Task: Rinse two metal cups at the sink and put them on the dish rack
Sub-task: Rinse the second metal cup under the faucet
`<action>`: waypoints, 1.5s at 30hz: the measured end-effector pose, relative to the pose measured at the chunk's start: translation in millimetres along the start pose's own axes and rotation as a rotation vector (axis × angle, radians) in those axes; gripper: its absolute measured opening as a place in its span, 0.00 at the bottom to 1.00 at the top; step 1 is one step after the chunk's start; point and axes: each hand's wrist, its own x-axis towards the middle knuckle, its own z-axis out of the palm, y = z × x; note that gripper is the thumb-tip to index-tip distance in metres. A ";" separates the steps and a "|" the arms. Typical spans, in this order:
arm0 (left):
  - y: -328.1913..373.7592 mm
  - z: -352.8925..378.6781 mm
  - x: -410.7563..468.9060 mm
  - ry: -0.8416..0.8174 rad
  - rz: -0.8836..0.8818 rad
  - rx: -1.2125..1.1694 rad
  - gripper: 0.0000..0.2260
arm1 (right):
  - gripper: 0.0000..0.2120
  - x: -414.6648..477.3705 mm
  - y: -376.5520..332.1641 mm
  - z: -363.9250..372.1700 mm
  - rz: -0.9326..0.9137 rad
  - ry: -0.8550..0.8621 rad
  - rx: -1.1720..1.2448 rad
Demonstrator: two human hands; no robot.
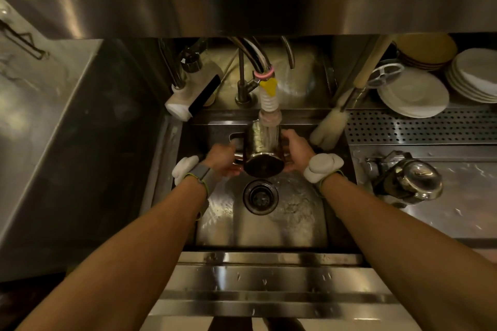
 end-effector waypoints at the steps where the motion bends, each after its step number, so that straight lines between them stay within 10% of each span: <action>1: 1.4 1.0 0.3 0.012 0.020 -0.023 0.12 | 0.15 0.3 -2.7 -0.1 -0.010 0.003 0.006; 20: 4.2 13.8 -36.2 -0.123 0.178 0.152 0.28 | 0.08 -19.4 7.9 -2.5 -0.137 -0.079 -0.153; 27: -0.6 9.9 -29.3 0.048 0.222 0.002 0.25 | 0.54 -7.5 27.3 -1.5 -0.137 -0.083 -0.050; 30: -13.4 10.4 -25.2 -0.037 0.179 -0.039 0.11 | 0.44 -12.5 22.5 -0.4 -0.080 -0.042 0.058; 37: -8.0 27.4 -22.6 -0.096 0.270 -0.104 0.24 | 0.26 -12.7 17.7 1.1 -0.102 -0.028 0.074; 45: -0.7 34.9 -14.6 -0.032 0.218 -0.119 0.22 | 0.28 -3.9 15.3 0.7 -0.055 0.044 0.031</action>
